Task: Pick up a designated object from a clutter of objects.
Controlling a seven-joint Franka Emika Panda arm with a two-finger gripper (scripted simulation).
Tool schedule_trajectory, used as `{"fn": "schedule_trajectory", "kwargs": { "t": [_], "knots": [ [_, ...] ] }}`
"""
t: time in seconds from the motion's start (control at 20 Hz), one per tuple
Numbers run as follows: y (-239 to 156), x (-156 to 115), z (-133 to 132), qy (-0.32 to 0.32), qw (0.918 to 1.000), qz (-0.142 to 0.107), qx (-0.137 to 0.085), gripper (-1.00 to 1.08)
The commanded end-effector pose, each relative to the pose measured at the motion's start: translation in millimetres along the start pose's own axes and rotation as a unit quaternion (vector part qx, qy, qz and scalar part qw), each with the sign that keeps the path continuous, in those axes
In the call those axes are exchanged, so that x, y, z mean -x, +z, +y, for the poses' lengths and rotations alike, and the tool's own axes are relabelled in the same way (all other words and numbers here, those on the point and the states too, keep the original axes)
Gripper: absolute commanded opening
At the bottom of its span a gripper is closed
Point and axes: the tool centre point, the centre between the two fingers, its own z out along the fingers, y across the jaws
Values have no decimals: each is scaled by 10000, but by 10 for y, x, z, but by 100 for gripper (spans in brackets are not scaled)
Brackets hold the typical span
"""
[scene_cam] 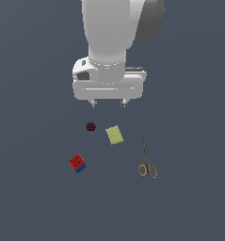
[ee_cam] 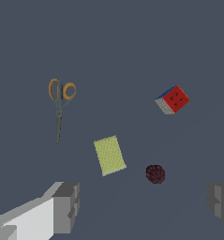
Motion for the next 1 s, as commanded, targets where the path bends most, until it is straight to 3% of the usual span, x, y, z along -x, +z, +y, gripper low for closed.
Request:
{"fn": "schedule_trajectory", "kwargs": {
  "t": [0.0, 0.45, 0.95],
  "knots": [
    [62, -56, 47, -111, 9999, 0, 3, 100],
    [452, -372, 338, -794, 9968, 16, 20, 100],
    [1093, -728, 788, -1767, 9843, 37, 36, 100]
  ]
}}
